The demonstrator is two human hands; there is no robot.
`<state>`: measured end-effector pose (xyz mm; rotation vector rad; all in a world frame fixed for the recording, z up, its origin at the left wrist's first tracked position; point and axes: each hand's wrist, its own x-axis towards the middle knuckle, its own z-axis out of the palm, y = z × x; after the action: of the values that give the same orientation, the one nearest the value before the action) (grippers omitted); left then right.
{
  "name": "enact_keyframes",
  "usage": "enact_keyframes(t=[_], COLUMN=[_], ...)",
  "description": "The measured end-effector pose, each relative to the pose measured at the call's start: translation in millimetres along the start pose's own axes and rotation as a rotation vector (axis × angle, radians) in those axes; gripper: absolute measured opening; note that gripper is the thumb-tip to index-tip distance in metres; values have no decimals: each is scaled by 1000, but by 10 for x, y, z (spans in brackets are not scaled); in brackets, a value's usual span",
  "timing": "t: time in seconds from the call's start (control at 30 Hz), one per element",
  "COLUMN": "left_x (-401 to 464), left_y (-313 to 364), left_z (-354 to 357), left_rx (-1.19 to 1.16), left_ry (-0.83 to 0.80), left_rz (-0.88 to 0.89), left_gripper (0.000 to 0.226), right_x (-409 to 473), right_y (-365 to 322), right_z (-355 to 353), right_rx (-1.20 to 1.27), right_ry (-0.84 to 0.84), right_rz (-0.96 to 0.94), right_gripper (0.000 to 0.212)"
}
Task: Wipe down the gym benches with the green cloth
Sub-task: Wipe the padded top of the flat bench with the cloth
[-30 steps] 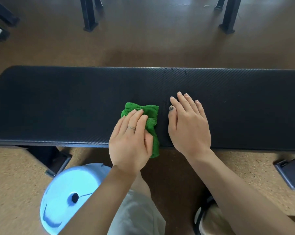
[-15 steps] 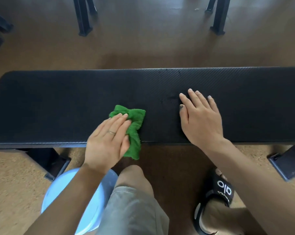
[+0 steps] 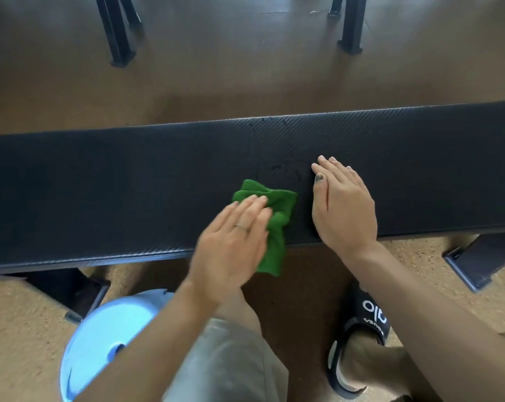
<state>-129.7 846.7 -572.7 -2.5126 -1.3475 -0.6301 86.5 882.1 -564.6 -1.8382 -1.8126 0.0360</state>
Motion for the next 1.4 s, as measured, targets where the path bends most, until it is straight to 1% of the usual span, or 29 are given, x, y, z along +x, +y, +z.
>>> enact_keyframes(t=[0.07,0.1,0.17,0.2,0.3,0.37,0.47,0.57,0.67,0.77,0.83,0.9,1.0,1.03,1.1,1.2,1.4], left_x=[-111,-117,-29,42,283,374,335,89,-138,-22,143,336,635,734,905,1112,1584], left_y=[-299,-317,-80,113,643,702,468,83,-189,-41,191,385,522,550,608,640,558], left_z=[-108,-126,-77,-6,156,187,122,-8,-138,-127,-89,-31,37,54,82,173,339], left_rx=[22,30,66,63,-6,-19,-40,-58,-9,41,47,-3,-26,-33,-49,-46,-74], left_ry=[-8,-14,-30,-48,-64,-68,-59,-54,-32,-68,-118,-151,-189,-219,-293,-359,-447], left_rz=[-1,-58,-201,-225,-160,-149,-66,-36,-115,-250,-296,-312,-314,-312,-328,-375,-583], left_gripper=[39,38,37,38,39,39,36,35,38,39,41,41,39,41,45,50,52], right_x=[20,25,21,11,0,17,19,16,-1,22,18,4,150,233,394,515,519], right_y=[-4,-17,-43,-52,-48,-44,-37,-24,-52,-68,-83,-68,56,140,358,633,733], right_z=[22,29,32,32,19,-2,-24,-13,0,5,-13,-31,-202,-272,-363,-355,-292], right_rx=[-14,-25,-41,-51,-60,-16,3,13,5,-17,-22,15,198,197,61,-139,-144], right_ry=[-6,0,32,46,51,56,71,78,85,64,33,-4,-163,-213,-268,-378,-406], right_rz=[-2,0,4,4,17,46,40,39,60,51,44,59,84,83,48,6,-53], right_gripper=[56,56,54,52,51,50,48,48,52,53,51,50,46,44,45,53,57])
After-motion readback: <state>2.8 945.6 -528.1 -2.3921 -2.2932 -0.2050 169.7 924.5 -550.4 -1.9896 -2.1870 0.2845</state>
